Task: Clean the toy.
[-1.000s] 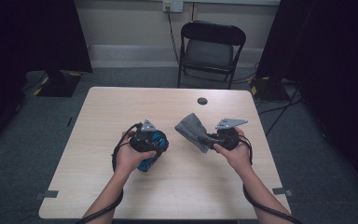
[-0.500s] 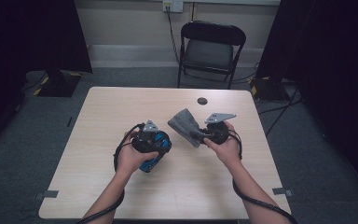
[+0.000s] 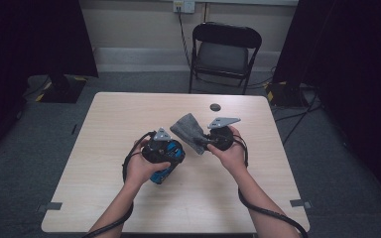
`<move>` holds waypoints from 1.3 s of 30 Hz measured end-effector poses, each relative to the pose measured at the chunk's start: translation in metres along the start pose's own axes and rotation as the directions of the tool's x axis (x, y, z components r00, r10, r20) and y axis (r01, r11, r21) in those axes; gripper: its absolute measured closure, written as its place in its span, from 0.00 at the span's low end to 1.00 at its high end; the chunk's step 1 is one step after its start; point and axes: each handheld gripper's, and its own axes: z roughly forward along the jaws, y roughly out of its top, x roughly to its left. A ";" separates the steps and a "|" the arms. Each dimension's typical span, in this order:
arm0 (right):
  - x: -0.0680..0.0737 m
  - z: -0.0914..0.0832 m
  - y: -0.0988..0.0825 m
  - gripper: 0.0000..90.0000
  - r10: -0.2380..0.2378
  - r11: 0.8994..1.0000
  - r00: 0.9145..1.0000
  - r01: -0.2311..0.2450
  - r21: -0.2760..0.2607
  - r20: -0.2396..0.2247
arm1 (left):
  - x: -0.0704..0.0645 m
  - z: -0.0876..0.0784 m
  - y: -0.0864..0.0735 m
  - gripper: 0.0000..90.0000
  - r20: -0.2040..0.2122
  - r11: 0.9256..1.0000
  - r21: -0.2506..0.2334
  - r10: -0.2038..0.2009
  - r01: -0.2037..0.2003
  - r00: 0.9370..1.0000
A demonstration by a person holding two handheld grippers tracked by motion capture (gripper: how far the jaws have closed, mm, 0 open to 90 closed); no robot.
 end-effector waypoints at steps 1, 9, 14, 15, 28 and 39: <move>0.001 0.001 0.001 0.83 -0.002 1.000 1.000 0.002 0.002 0.002 | 0.000 0.000 0.000 0.28 0.003 1.000 -0.001 0.000 0.000 1.000; 0.011 0.012 0.007 0.83 -0.026 1.000 0.999 0.026 0.010 -0.022 | -0.002 0.001 0.001 0.28 0.012 1.000 0.000 -0.002 0.002 1.000; 0.019 0.016 0.009 0.83 -0.049 0.999 0.998 0.050 0.019 -0.043 | -0.001 0.002 0.000 0.28 0.011 1.000 0.001 -0.005 0.005 1.000; 0.021 0.017 0.009 0.83 -0.055 0.998 0.997 0.056 0.020 -0.052 | -0.001 0.002 0.000 0.28 0.011 1.000 0.001 -0.005 0.005 1.000; 0.029 0.017 0.008 0.83 -0.079 0.997 0.993 0.081 0.013 -0.092 | 0.003 0.000 -0.003 0.28 -0.012 1.000 0.021 -0.004 0.005 1.000; 0.028 0.010 0.003 0.83 -0.079 0.997 0.991 0.080 0.007 -0.112 | 0.010 -0.002 -0.006 0.28 -0.031 0.999 0.024 -0.025 0.026 0.999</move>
